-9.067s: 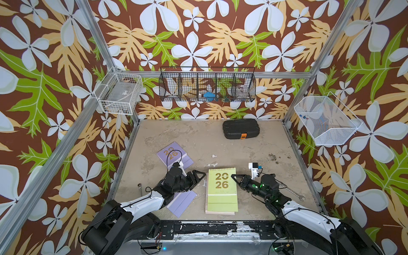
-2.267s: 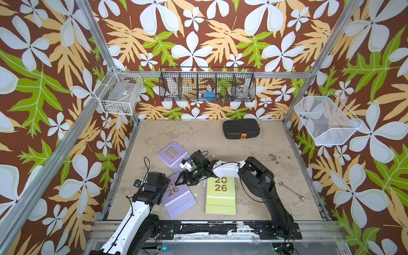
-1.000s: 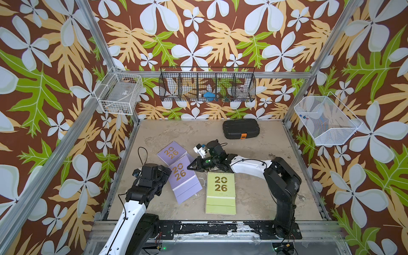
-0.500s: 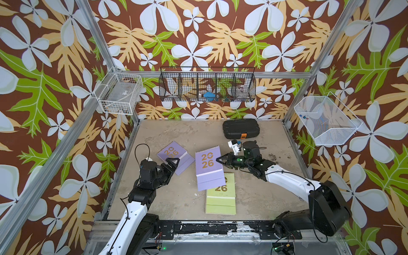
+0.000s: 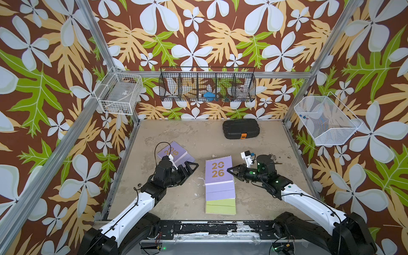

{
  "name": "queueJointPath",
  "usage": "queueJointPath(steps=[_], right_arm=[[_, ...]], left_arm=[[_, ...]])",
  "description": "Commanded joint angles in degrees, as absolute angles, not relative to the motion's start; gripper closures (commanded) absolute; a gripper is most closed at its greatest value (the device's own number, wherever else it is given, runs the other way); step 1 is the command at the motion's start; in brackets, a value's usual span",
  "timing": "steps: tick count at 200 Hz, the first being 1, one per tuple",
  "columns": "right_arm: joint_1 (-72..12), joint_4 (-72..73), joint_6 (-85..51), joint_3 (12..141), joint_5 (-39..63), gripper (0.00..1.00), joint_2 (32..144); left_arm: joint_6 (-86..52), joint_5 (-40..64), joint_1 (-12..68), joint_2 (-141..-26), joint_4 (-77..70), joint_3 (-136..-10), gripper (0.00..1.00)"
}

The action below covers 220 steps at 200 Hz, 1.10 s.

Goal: Stack the calendars
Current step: Place the calendar at the calendar.

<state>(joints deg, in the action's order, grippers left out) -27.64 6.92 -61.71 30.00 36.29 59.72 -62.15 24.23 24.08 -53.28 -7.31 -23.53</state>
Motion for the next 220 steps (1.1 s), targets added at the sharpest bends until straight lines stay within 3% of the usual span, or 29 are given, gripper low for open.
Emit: queueJointPath(steps=[1, 103, 220], right_arm=[[-27.6, 8.0, -62.5, 27.9, 36.9, 0.94, 57.3], [-27.6, 19.9, -67.3, 16.8, 38.5, 0.94, 51.6], [-27.6, 25.8, -67.8, 13.8, 39.3, 0.93, 55.4]], left_arm=[[-64.5, 23.8, 26.2, -53.9, -12.5, -21.9, 0.0], [-69.7, 25.3, 30.8, -55.2, -21.6, -16.9, 0.0], [-71.1, 26.7, 34.1, -60.4, -27.6, -17.3, 0.0]])
